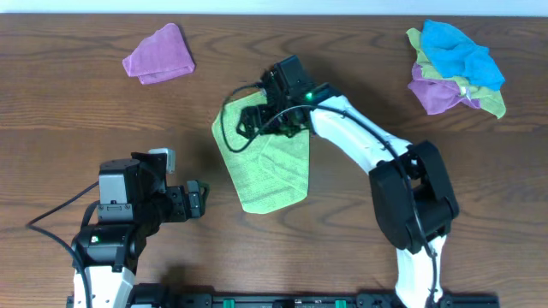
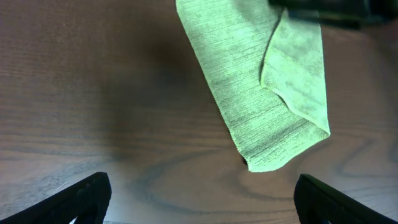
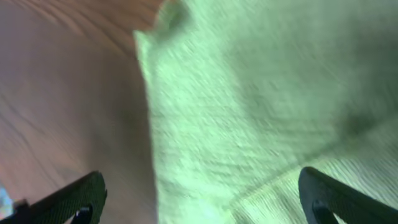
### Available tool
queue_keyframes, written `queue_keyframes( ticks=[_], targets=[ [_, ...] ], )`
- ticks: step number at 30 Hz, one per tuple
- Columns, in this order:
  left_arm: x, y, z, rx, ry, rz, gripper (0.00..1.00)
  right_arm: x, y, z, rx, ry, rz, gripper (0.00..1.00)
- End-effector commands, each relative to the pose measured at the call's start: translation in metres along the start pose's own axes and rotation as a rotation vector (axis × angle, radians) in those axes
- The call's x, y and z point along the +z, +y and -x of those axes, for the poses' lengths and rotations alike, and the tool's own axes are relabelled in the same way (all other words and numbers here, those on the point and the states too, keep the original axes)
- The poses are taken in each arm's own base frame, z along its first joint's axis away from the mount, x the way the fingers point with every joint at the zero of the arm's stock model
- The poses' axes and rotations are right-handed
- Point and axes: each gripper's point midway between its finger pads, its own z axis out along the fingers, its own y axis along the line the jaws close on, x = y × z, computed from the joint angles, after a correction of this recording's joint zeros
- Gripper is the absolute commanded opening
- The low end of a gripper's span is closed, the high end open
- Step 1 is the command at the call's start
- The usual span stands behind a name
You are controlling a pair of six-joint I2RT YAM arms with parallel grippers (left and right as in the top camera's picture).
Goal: Fold the cloth
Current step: 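Drag the folded corner right to spread the green cloth flat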
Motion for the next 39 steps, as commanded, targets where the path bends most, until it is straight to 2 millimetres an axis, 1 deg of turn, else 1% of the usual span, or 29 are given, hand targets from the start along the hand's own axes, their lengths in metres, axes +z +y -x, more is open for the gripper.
queue_keyframes(
  ticks=[1,5,8,13,16,18,22,27,30,34,39],
  targets=[
    [-0.004,-0.002,0.006,0.001,-0.017,0.002,0.95,-0.020,0.001,-0.003,-0.080,0.021,-0.034,0.96],
    [-0.004,-0.002,0.006,0.000,-0.017,0.002,0.95,-0.020,-0.009,-0.034,-0.075,0.132,-0.126,0.92],
    [-0.004,-0.002,0.006,0.000,-0.017,0.002,0.95,-0.019,-0.013,-0.046,-0.087,0.170,-0.185,0.87],
    [-0.004,-0.002,0.006,0.000,-0.017,0.002,0.95,-0.016,-0.010,-0.062,-0.125,0.212,-0.242,0.85],
    [-0.004,-0.002,0.006,0.000,-0.016,0.002,0.95,-0.014,-0.007,-0.065,-0.144,0.218,-0.259,0.82],
    [-0.004,-0.002,0.005,-0.001,-0.013,0.003,0.95,-0.013,-0.006,-0.067,-0.159,0.217,-0.281,0.79],
    [-0.003,-0.001,0.003,-0.005,-0.003,0.004,0.95,-0.008,-0.014,-0.070,-0.171,0.225,-0.332,0.75],
    [-0.003,-0.001,0.002,-0.005,-0.001,0.004,0.96,0.003,-0.021,-0.074,-0.165,0.249,-0.342,0.68],
    [-0.003,-0.001,0.001,-0.008,0.004,0.005,0.95,0.006,-0.021,-0.075,-0.168,0.252,-0.342,0.67],
    [-0.004,-0.001,-0.001,-0.010,0.011,0.007,0.95,0.008,-0.018,-0.073,-0.175,0.243,-0.337,0.70],
    [-0.004,-0.001,-0.001,-0.011,0.013,0.007,0.95,0.014,-0.015,-0.076,-0.188,0.248,-0.334,0.70]
  ],
)
